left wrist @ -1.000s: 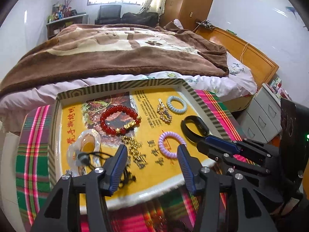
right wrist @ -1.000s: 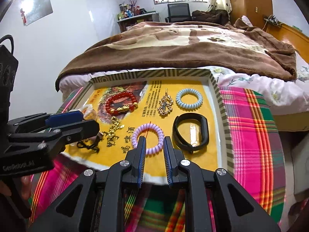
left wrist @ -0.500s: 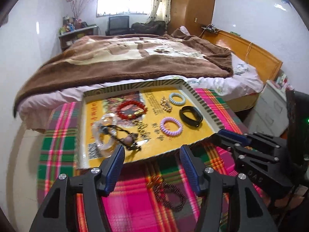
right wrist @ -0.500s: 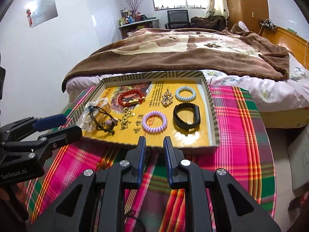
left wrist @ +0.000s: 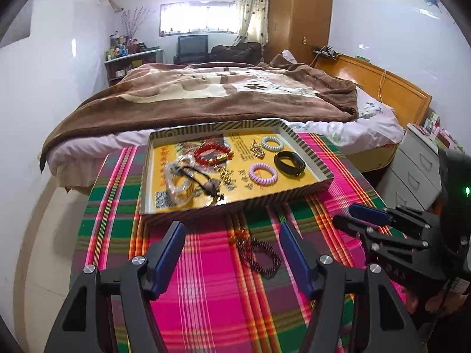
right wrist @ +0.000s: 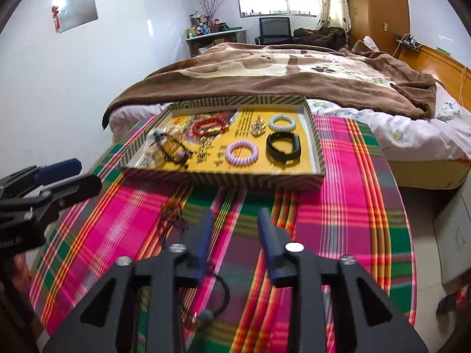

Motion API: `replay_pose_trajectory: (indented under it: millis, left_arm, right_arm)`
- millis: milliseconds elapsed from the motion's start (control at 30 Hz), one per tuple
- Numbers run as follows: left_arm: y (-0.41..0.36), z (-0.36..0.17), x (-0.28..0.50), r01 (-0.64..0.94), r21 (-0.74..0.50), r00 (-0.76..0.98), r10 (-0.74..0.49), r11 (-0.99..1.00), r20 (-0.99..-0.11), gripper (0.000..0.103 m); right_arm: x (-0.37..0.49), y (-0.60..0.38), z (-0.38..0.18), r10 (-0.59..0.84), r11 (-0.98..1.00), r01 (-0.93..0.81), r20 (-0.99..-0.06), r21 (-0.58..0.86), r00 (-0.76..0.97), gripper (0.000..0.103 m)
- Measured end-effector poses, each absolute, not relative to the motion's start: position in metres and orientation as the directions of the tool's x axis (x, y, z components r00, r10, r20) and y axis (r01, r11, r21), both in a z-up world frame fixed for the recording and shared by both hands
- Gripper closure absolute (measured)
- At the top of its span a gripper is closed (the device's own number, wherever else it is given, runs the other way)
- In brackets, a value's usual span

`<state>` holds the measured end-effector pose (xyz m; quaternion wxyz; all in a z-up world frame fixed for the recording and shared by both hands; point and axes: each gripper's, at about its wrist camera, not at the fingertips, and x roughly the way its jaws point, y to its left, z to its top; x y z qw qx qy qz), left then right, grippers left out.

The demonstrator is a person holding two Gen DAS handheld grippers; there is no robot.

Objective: Organize jewelry
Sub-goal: 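Reach the right tool to the black cord tie with teal bead and grasp it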

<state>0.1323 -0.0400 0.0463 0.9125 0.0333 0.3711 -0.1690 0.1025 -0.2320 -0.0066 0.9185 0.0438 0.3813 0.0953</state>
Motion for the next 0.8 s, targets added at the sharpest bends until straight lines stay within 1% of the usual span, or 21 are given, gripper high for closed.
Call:
replay_pose_trajectory:
  millis: [33,67,133,167,267,300,367,433,533,800]
  left_arm:
    - [-0.036,0.045,0.129,0.33,-0.075,0.667,-0.288,0.941,-0.687,0.036]
    - [-0.031,0.043,0.126,0.32,-0.086,0.669,-0.289,0.944,-0.685,0.033]
    - [-0.024,0.037,0.117,0.282,-0.063,0.687,-0.247,0.957,-0.683,0.027]
    - [-0.02,0.034,0.115,0.272,-0.056,0.69,-0.235,0.961,-0.684,0.026]
    - [-0.004,0.024,0.109,0.249,-0.091,0.679,-0.241,0.964,-0.693,0.025]
    - [0.001,0.019,0.107,0.233,-0.088,0.678,-0.227,0.968,-0.699,0.025]
    - [0.008,0.013,0.103,0.216,-0.08,0.681,-0.208,0.973,-0.702,0.025]
    - [0.015,0.005,0.101,0.213,-0.103,0.667,-0.222,0.972,-0.711,0.025]
    - [0.023,-0.004,0.099,0.2,-0.118,0.655,-0.222,0.973,-0.722,0.025]
    - [0.034,-0.015,0.095,0.191,-0.158,0.633,-0.245,0.969,-0.735,0.025]
  right_arm:
    - [0.1,-0.231,-0.008,0.208,0.978,-0.144,-0.695,0.151,0.688,0.064]
    - [0.095,-0.23,-0.011,0.206,0.979,-0.147,-0.7,0.145,0.684,0.064]
    - [0.087,-0.228,-0.017,0.21,0.977,-0.16,-0.703,0.138,0.679,0.064]
    - [0.084,-0.227,-0.02,0.213,0.977,-0.167,-0.707,0.135,0.675,0.064]
    - [0.076,-0.221,-0.031,0.207,0.976,-0.185,-0.727,0.111,0.655,0.06]
    - [0.074,-0.218,-0.034,0.209,0.975,-0.197,-0.732,0.104,0.649,0.059]
    - [0.064,-0.21,-0.038,0.234,0.966,-0.239,-0.727,0.099,0.645,0.059]
    - [0.058,-0.199,-0.041,0.253,0.953,-0.291,-0.735,0.078,0.629,0.059]
    - [0.053,-0.183,-0.05,0.23,0.944,-0.329,-0.759,0.022,0.609,0.059]
    - [0.058,-0.173,-0.062,0.192,0.944,-0.33,-0.782,-0.018,0.593,0.059]
